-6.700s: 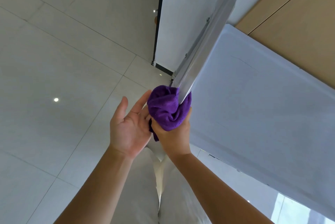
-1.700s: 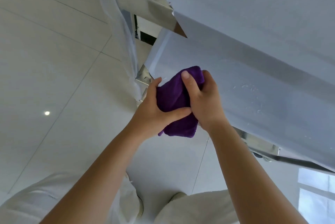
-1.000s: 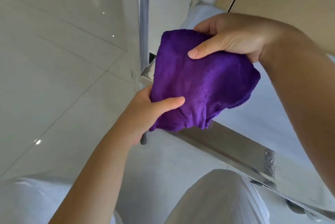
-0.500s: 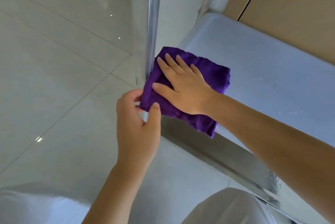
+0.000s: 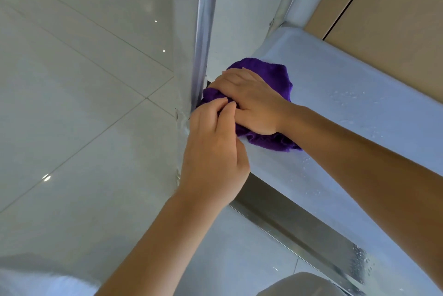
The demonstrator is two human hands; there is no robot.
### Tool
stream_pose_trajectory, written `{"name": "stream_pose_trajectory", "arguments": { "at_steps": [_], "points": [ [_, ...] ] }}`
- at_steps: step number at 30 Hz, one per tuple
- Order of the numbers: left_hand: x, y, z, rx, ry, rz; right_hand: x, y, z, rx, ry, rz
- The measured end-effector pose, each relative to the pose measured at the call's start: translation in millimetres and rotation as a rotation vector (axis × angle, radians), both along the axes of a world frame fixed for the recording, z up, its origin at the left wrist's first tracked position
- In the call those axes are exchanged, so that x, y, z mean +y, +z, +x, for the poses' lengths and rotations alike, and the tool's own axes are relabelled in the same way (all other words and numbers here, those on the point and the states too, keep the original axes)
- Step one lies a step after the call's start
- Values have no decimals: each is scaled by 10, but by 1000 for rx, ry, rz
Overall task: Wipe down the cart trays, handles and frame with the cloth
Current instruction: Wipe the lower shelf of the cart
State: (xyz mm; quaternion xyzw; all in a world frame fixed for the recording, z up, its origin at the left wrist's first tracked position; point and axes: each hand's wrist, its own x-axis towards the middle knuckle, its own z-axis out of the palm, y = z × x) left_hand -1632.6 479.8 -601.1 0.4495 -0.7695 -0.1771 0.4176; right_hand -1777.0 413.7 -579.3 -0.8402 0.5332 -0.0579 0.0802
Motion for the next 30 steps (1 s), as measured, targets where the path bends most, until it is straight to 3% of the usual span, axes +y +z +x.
{"name": "stream_pose_trajectory", "arguments": {
  "at_steps": [7, 18, 30],
  "points": [
    [-317, 155, -223, -196, -63, 77, -252, 0, -233, -75, -68, -6],
    [-474, 151, -354, -493, -14, 264, -772, -59, -724, -6, -288, -118],
    [-457, 187, -331, -506, 3, 310, -1083, -42, -1062, -5, -529, -51]
  ]
}}
